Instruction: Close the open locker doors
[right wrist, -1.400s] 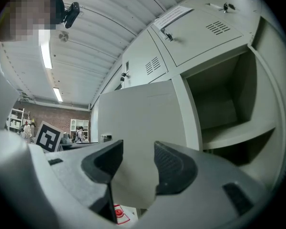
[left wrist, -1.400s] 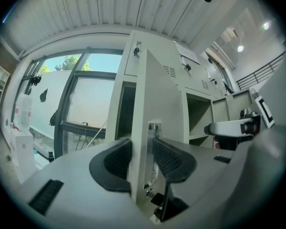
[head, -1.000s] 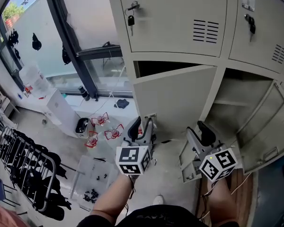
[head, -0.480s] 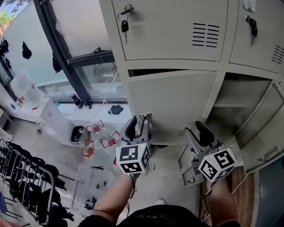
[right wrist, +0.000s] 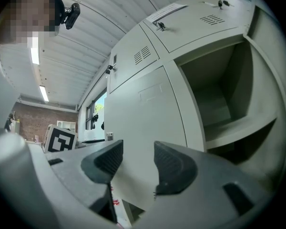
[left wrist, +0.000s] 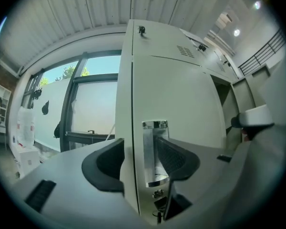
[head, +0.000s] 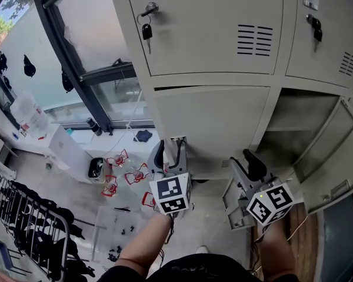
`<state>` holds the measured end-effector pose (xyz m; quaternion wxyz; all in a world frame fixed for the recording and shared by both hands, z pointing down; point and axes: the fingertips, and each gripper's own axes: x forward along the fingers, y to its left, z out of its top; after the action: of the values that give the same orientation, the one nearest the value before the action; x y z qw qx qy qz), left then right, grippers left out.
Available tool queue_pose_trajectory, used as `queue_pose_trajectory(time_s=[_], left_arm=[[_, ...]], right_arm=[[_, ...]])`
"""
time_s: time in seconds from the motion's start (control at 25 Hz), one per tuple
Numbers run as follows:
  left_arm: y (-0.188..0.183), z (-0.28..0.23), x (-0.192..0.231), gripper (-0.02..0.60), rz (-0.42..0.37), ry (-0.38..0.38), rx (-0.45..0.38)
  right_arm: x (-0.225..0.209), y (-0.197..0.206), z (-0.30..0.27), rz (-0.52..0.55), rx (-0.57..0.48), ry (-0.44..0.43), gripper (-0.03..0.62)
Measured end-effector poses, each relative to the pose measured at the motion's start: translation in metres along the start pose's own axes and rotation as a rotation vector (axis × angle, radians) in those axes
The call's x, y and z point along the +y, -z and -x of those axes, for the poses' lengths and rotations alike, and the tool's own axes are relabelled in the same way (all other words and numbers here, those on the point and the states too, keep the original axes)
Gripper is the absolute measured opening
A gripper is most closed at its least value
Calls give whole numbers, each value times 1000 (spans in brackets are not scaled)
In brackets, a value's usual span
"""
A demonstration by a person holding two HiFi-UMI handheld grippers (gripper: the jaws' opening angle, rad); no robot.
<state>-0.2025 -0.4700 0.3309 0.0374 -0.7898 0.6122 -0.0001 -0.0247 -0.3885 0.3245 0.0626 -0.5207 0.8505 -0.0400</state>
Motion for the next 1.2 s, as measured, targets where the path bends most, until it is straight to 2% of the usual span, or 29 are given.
queue_pose_trajectory(time_s=[0.16, 0.6, 1.2], left_arm=[[0, -4, 3, 233, -31, -39, -9], [1, -14, 8, 270, -38, -123, -15], [1, -15, 8, 278, -43, -120, -16]], right_arm=[[0, 4, 2, -9, 3, 3, 204], [2, 6, 6, -9, 6, 4, 204], [4, 5, 6, -11, 7, -7, 204]])
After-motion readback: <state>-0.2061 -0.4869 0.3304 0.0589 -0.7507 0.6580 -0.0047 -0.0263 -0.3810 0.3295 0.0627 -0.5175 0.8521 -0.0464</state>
